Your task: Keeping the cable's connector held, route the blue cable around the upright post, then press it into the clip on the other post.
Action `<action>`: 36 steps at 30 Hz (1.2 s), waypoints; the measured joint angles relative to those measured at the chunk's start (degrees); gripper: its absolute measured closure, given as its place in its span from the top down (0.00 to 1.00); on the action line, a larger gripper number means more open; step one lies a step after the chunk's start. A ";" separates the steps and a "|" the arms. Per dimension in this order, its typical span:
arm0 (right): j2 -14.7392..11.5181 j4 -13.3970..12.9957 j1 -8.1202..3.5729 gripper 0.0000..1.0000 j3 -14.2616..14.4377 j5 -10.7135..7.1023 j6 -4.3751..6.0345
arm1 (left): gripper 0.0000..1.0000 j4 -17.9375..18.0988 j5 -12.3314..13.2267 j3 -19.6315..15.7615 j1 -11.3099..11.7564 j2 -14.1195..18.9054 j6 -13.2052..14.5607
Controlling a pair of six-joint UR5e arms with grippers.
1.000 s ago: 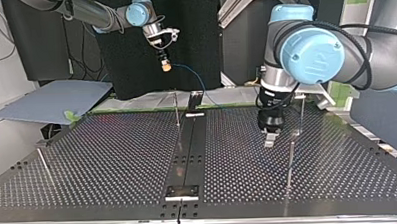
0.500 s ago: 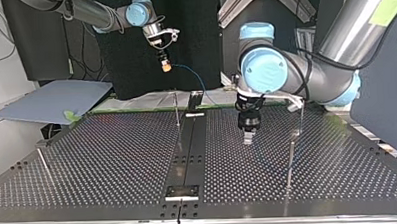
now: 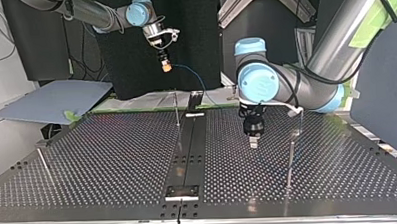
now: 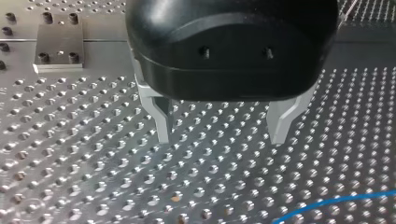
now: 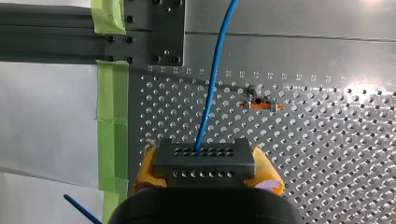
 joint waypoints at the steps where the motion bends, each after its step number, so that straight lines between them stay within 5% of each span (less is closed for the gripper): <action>1: 0.00 -0.02 0.00 0.00 0.00 0.00 0.00 | 0.98 0.46 0.00 0.00 0.04 0.00 0.40; 18: -0.01 -0.08 0.00 0.00 0.02 0.00 0.00 | 0.98 4.84 0.84 1.39 0.34 -5.60 8.93; 36: -0.01 -0.33 0.00 0.00 0.00 0.00 0.00 | 0.98 -0.11 -3.59 7.20 1.21 -11.15 18.16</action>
